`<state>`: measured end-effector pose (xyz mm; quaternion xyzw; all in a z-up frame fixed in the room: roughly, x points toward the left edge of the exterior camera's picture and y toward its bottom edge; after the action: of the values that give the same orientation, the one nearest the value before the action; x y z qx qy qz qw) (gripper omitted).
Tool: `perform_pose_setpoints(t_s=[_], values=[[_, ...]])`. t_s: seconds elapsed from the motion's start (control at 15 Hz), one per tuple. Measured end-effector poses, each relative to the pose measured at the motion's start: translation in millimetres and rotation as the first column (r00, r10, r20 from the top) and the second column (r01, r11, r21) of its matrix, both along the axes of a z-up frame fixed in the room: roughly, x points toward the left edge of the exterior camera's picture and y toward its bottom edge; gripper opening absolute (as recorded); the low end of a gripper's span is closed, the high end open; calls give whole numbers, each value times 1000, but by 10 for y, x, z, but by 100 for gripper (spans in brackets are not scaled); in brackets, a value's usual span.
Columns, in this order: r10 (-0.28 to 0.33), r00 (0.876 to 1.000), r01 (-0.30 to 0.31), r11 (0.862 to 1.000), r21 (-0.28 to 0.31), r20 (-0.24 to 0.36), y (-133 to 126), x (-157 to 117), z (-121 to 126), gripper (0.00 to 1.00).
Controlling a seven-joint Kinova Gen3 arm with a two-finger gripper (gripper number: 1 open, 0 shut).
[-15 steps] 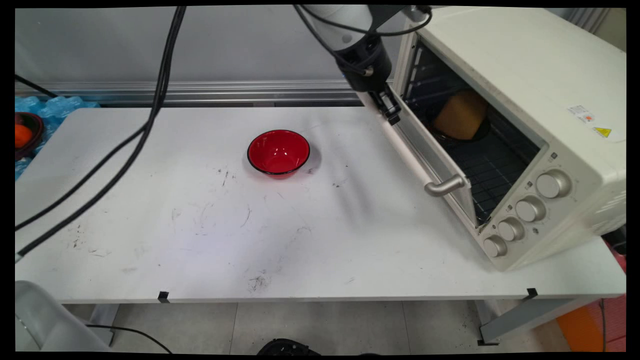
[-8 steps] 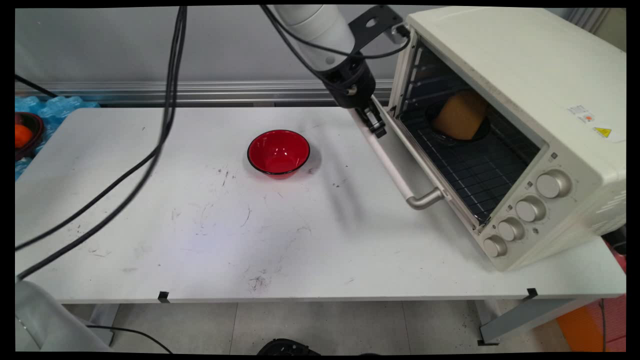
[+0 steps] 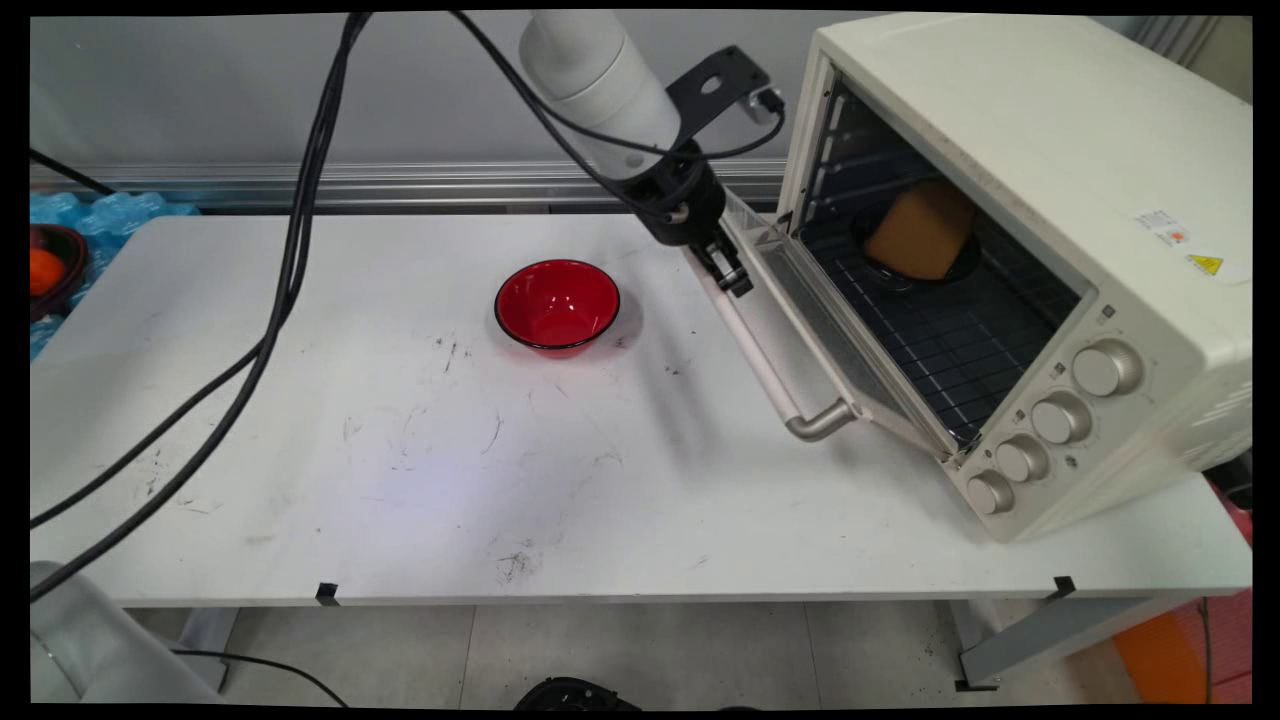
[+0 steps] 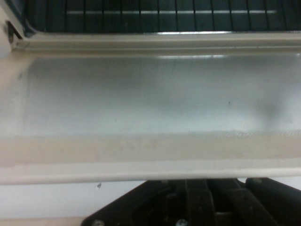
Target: Open the oven
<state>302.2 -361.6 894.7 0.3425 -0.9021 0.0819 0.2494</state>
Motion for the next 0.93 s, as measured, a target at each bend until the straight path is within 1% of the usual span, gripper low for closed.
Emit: perform_pose_setpoints(t_s=[0.2, 0.93], values=[[4, 1000, -4, 1000, 3, -4, 55, 69, -124, 0], [-10, 1000, 9, 1000, 16, 7, 218, 276, -538, 0]])
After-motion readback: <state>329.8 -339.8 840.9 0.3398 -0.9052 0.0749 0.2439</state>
